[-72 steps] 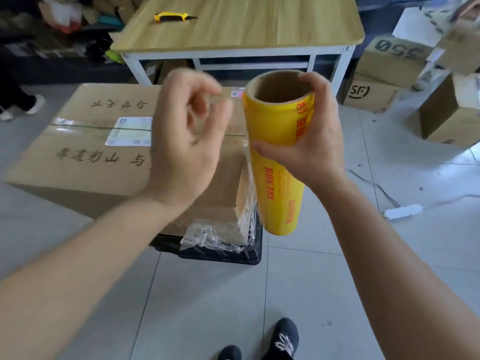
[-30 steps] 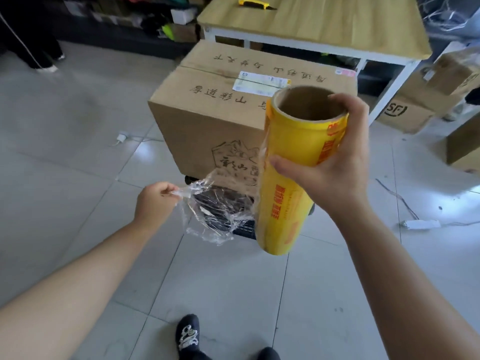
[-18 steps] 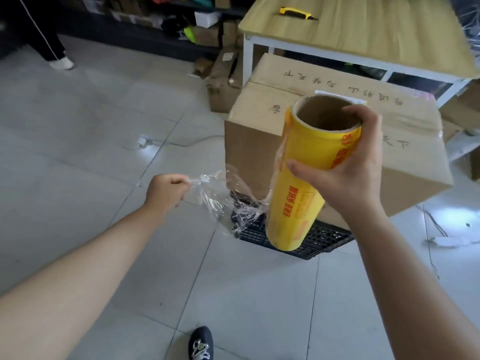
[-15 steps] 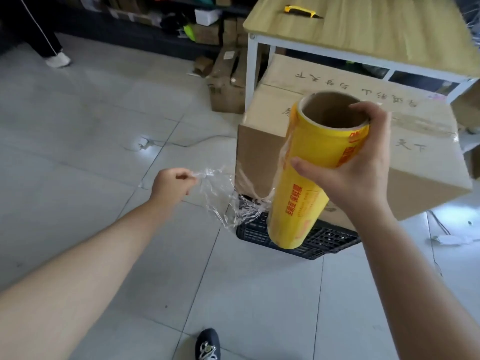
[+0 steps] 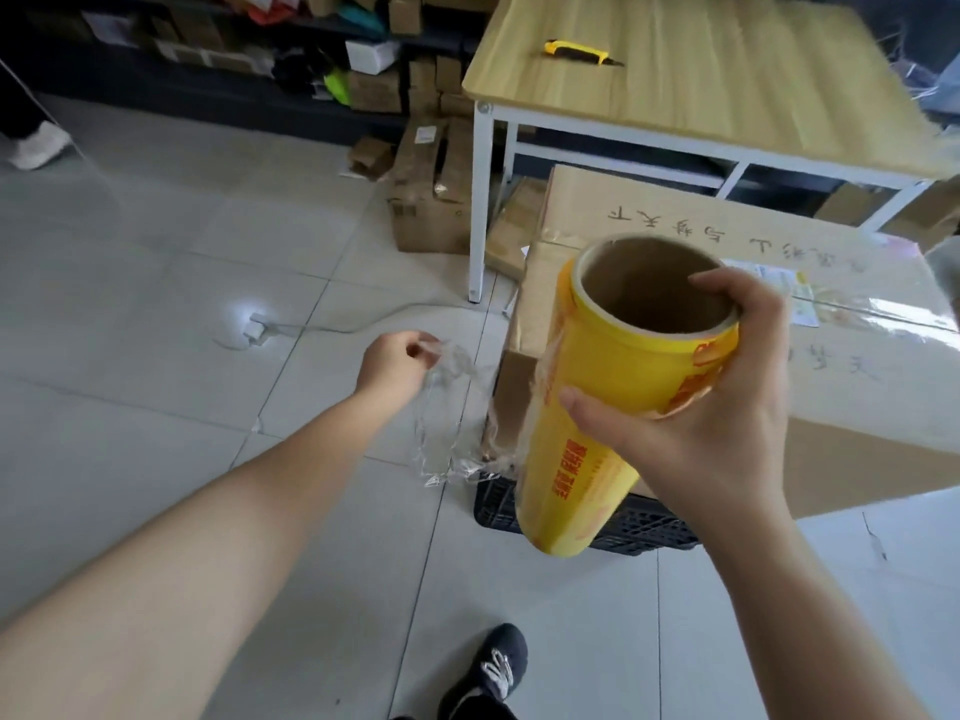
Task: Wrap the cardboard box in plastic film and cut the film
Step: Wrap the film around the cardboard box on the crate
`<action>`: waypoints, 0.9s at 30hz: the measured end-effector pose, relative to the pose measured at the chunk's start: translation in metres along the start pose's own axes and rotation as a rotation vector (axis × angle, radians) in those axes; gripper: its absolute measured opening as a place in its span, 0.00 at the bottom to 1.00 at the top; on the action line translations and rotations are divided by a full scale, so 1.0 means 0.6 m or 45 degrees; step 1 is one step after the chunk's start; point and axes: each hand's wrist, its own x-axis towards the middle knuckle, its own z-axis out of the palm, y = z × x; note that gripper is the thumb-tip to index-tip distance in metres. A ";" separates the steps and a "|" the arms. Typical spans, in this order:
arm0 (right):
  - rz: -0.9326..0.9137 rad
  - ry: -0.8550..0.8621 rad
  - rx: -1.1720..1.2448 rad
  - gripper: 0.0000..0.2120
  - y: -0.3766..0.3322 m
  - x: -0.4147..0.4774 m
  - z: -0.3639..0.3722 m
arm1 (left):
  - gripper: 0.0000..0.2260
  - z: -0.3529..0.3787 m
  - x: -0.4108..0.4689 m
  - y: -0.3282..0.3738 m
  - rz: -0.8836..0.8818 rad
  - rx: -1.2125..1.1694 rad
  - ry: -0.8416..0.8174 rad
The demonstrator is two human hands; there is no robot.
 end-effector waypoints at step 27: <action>0.429 0.499 -0.332 0.41 -0.110 -0.051 0.139 | 0.06 -0.001 0.144 0.054 0.375 0.155 -0.505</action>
